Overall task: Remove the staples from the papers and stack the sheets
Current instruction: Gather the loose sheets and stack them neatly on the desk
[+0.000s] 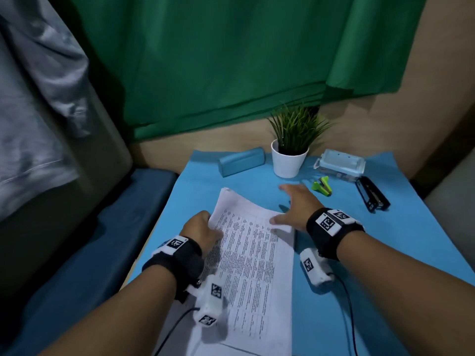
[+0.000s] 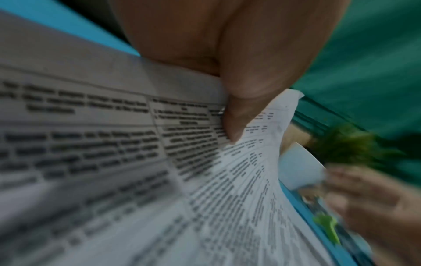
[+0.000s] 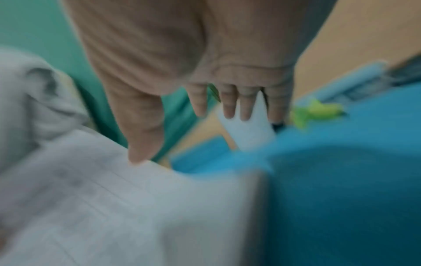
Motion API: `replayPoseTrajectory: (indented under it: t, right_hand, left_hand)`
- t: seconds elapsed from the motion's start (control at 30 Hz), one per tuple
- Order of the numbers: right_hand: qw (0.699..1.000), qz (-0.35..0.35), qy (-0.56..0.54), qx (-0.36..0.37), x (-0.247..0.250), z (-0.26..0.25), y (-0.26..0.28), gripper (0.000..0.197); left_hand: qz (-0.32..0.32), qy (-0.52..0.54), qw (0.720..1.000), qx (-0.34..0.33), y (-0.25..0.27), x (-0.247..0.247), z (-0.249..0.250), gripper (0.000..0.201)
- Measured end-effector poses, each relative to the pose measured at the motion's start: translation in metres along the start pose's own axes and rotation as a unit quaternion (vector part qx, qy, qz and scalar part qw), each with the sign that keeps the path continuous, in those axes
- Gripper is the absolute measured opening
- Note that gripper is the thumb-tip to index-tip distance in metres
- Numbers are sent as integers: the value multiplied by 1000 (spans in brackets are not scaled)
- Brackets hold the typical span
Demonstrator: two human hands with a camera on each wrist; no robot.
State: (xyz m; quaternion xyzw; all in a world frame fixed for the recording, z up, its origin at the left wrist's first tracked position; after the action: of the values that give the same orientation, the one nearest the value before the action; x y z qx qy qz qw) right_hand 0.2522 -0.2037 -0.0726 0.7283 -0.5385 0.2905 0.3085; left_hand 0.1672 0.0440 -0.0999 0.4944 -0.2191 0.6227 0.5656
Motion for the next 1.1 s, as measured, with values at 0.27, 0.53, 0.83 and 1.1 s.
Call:
replayPoseTrajectory:
  t: [0.27,0.53,0.83,1.1]
  right_hand:
    - [907,-80,344,228,31,-159,43,49]
    - [962,-136,235,-2,46,-27,47,17]
    - [882,27,-460,-101,27,62,95,22]
    - [906,96,-410,48,69,3,111,21]
  left_hand:
    - [20,-229,938,-258,36,48,141,16]
    - [211,-205,936,-191,48,78,132,42]
    - [-129,448,877,113,62,-48,0,87]
    - [23,442,889,-120,49,61,81,22]
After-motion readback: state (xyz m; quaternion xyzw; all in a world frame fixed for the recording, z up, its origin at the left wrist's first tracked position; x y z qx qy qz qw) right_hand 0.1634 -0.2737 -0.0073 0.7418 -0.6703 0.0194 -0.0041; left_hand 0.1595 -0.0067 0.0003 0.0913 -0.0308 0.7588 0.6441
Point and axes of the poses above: each hand's wrist, its own y-axis away from the middle knuckle, its own x-axis out of the back of the hand, z = x × y, the point moved 10 cm from there along -y, towards the middle knuckle, and after that the axes turned 13 degrees about -y, right-handed, at the moved point
